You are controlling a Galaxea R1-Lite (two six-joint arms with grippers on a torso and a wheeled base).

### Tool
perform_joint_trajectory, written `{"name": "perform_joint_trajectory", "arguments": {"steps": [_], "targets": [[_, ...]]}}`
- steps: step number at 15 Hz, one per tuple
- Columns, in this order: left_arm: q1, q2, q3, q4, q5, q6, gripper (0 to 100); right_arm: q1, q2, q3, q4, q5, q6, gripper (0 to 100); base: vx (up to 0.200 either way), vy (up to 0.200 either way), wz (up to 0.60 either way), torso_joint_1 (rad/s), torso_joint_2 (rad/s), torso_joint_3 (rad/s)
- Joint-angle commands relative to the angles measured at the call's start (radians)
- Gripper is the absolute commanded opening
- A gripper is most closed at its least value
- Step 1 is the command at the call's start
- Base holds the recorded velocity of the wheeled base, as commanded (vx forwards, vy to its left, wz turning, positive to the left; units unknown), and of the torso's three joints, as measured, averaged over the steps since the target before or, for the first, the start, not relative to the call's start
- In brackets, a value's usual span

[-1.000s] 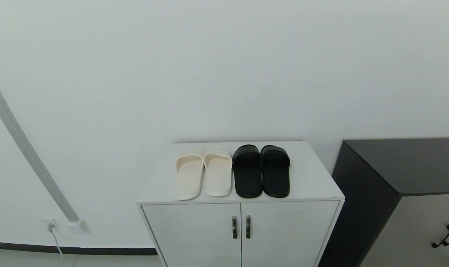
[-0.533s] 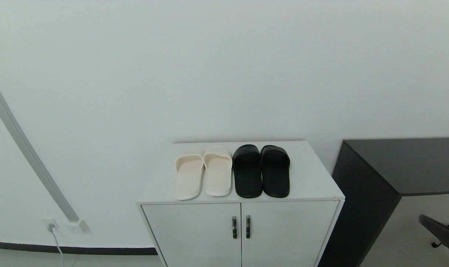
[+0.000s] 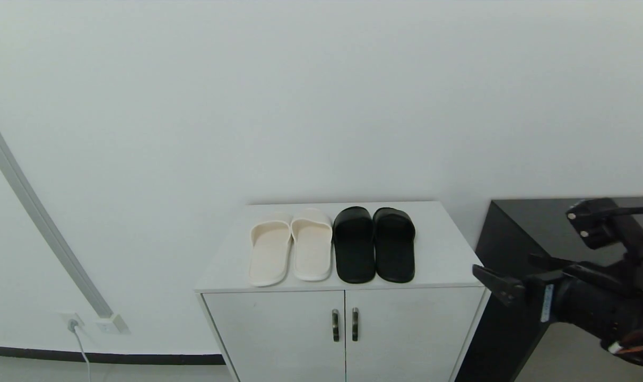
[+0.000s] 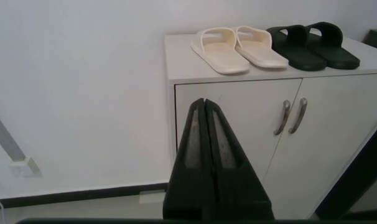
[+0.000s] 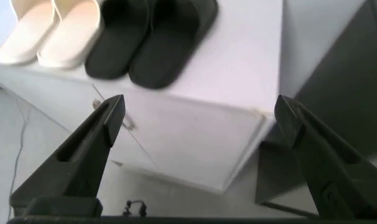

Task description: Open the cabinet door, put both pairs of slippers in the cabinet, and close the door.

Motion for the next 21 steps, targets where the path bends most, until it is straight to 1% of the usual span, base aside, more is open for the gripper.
{"name": "perform_joint_trajectory", "arguments": {"steps": [1,4,6,7,8,12,15,18,21], "targets": [[0.001,0.001,0.000,0.000,0.000,0.000,0,0.092,0.203,-0.148,-0.029,-0.077,0.005,100,0.000,0.000,0.00,0.000,0.00,0.000],[0.001,0.001,0.000,0.000,0.000,0.000,0,0.102,0.324,-0.292,-0.029,-0.120,0.004,100,0.000,0.000,0.00,0.000,0.00,0.000],[0.001,0.001,0.000,0.000,0.000,0.000,0,0.138,0.432,-0.391,-0.029,-0.197,0.008,100,0.000,0.000,0.00,0.000,0.00,0.000],[0.001,0.001,0.000,0.000,-0.001,0.000,0,0.144,0.455,-0.412,-0.029,-0.209,0.014,100,0.000,0.000,0.00,0.000,0.00,0.000],[0.001,0.001,0.000,0.000,0.000,0.000,0,0.147,0.515,-0.478,-0.024,-0.217,0.044,100,0.000,0.000,0.00,0.000,0.00,0.000],[0.001,0.001,0.000,0.000,0.000,0.000,0,0.134,0.688,-0.634,-0.023,-0.257,0.091,100,0.000,0.000,0.00,0.000,0.00,0.000],[0.001,0.001,0.000,0.000,0.000,0.000,0,0.113,0.788,-0.722,-0.021,-0.272,0.091,100,0.000,0.000,0.00,0.000,0.00,0.000],[0.001,0.001,0.000,0.000,0.000,0.000,0,0.085,0.860,-0.776,-0.012,-0.272,0.091,100,0.000,0.000,0.00,0.000,0.00,0.000],[0.001,0.001,0.000,0.000,0.000,0.000,0,0.078,0.909,-0.828,-0.010,-0.272,0.086,100,0.000,0.000,0.00,0.000,0.00,0.000]]}}
